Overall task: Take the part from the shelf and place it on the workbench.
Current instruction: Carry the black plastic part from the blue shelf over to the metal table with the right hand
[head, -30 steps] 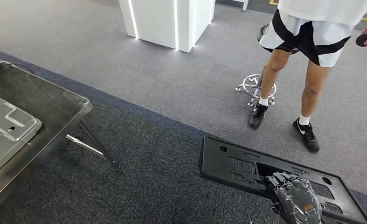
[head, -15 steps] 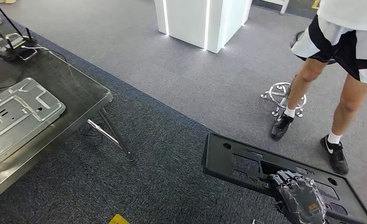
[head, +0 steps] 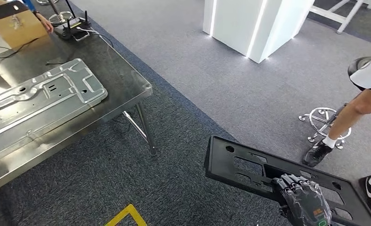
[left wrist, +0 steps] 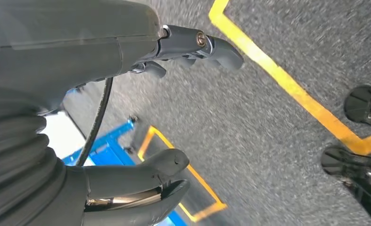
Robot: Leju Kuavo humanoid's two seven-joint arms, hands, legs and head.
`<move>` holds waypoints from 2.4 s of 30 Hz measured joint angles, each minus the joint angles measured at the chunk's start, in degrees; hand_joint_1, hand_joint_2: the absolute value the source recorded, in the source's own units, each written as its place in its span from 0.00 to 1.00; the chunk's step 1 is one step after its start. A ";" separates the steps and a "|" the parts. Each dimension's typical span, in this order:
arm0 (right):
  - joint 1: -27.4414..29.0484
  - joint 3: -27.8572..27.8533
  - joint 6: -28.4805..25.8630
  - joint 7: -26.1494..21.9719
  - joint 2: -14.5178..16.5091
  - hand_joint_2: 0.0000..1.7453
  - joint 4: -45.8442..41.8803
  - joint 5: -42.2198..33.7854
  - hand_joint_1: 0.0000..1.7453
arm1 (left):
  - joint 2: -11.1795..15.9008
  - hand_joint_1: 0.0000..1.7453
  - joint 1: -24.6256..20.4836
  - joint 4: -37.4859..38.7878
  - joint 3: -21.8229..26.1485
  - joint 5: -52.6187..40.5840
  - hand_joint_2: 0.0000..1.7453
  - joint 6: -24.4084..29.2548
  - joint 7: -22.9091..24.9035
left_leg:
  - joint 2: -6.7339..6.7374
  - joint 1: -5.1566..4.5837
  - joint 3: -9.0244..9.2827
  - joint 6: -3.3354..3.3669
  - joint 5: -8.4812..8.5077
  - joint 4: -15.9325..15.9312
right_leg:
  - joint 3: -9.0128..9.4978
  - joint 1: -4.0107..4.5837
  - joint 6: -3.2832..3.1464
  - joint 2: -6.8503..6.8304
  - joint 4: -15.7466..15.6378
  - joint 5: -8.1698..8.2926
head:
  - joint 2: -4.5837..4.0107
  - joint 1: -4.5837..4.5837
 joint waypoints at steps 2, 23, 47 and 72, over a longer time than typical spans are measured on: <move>0.32 -0.38 0.01 0.29 -0.25 1.00 -0.40 -0.01 1.00 | -0.08 0.00 0.07 0.01 0.29 -0.01 1.00 -0.04 -0.14 | -1.69 0.42 -0.04 -0.63 -0.57 0.84 | 2.13 -0.71 0.76 1.42 -6.33 4.57 | 0.00 0.01; -4.32 -3.56 5.32 -2.38 -1.21 1.00 -3.23 -5.30 1.00 | -0.14 0.00 -0.32 0.01 2.29 -0.36 1.00 -0.58 -0.54 | 5.48 -0.27 -1.86 -0.91 -1.34 2.36 | 7.67 0.09 -0.21 -7.45 -14.22 4.85 | 0.00 -0.19; -25.29 9.74 18.46 -1.78 -0.63 1.00 0.48 -1.68 1.00 | 2.67 0.00 -1.69 0.00 3.77 -5.05 1.00 -2.86 -0.73 | 2.81 1.33 -8.74 -4.22 -3.89 13.72 | 6.61 -0.45 -1.83 -3.43 -15.29 6.65 | 0.00 -0.52; -40.32 24.70 20.81 3.21 -0.66 1.00 2.09 -0.09 1.00 | 2.09 0.00 -1.54 0.00 6.06 -7.15 1.00 -2.48 -0.11 | -3.17 0.67 -1.70 -1.38 -0.15 1.34 | 3.44 0.59 -0.86 1.67 -14.80 8.93 | 0.00 -0.44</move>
